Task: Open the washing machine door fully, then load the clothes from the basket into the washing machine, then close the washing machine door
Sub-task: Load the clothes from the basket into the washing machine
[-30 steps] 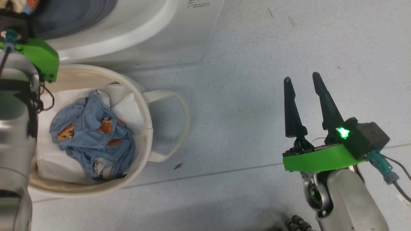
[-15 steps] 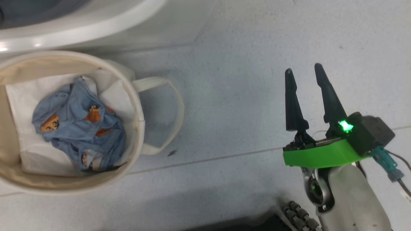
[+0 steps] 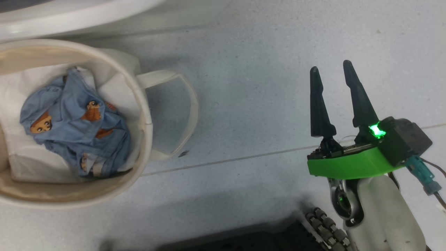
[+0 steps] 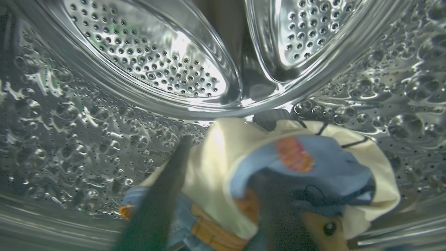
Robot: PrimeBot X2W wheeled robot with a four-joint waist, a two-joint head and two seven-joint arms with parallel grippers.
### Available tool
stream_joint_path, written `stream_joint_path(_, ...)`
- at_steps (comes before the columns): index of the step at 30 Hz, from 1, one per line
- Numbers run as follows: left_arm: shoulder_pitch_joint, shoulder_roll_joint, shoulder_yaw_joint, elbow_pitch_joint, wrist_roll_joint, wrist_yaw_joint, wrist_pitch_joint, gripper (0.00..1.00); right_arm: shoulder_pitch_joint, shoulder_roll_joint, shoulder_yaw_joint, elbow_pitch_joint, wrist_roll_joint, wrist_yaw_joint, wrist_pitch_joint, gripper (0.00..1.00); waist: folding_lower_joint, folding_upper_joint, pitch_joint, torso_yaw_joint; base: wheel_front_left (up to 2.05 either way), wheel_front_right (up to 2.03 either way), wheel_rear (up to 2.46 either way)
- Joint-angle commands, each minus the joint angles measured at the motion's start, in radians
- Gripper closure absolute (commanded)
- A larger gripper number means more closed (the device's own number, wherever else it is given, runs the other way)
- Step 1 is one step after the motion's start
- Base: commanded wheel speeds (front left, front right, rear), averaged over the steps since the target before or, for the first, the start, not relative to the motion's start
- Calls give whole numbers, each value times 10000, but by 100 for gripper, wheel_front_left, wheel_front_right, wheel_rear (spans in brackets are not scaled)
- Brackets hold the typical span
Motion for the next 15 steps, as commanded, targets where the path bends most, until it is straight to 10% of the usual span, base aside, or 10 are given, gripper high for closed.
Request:
stream_joint_path(1,-291,360,42,-382,-53,-42,-41,0,268,-22,168,-283,-76,2,-48,0,0,0,-66,100,0,0,0)
stream_joint_path(15,3500,-267,205,-3131,-752,-270,-44,0,259,-22,424,400,-28,2,-48,0,0,0,-2465,922,0,0,0)
